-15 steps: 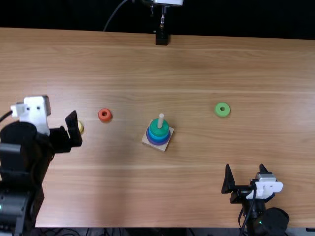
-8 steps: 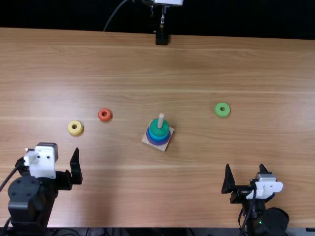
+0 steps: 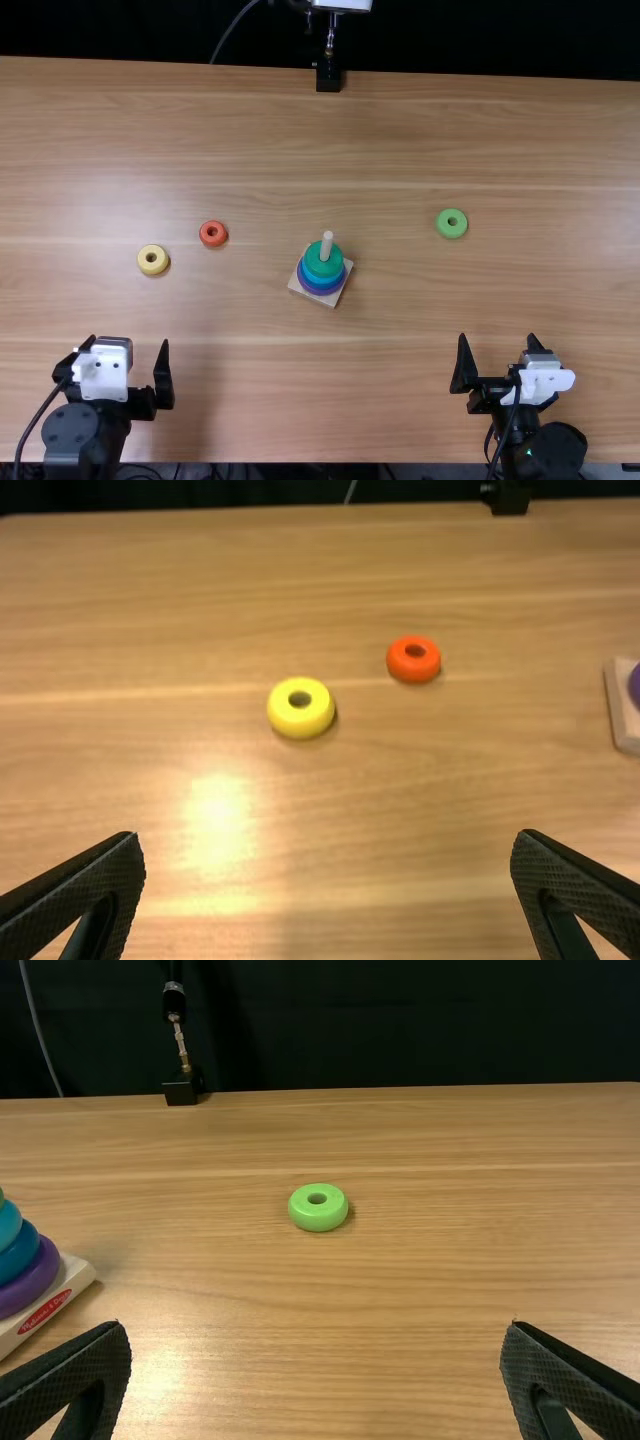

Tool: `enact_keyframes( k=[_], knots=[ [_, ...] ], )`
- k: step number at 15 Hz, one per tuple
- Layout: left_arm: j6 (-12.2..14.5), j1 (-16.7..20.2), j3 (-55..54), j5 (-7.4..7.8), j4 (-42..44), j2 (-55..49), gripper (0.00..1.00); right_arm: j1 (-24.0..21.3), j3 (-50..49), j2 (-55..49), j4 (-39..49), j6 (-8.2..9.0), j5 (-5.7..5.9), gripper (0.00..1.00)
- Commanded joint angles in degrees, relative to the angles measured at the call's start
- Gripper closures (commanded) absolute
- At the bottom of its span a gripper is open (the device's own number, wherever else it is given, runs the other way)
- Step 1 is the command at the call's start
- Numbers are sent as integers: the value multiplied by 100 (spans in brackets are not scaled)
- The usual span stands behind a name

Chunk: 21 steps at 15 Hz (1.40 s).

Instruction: Build the Hanoi tower: stack the rings onto the peg from bottom to top in this color order: purple, dark blue, light blue, dark green, light green, yellow, orange.

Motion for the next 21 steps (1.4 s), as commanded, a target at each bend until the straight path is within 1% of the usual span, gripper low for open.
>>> enact_keyframes(
  k=[1, 3, 5, 6, 7, 8, 9, 21],
  knots=[
    [63, 31, -388, 52, 45, -209, 0, -82, -387, -73, -347, 2, 26, 0],
    [63, 31, -704, -53, 87, -587, 0, -82, -387, -73, -357, 2, 26, 0],
    [73, 75, -810, -64, 87, -657, 0, -82, -387, -73, -357, 2, 26, 0],
    [73, 110, -933, -117, 66, -684, 0, -82, -387, -73, -357, 2, 26, 0],
    [73, 110, -1038, -285, 45, -807, 0, -82, -387, -73, -357, 2, 26, 0],
    [63, 93, -1100, -549, 34, -930, 0, -82, -387, -73, -357, 2, 26, 0],
    [52, 75, -1196, -771, 55, -947, 0, -82, -387, -73, -357, 2, 26, 0],
    [52, 75, -1275, -760, 23, -947, 0, -82, -387, -73, -357, 2, 26, 0]
  ],
)
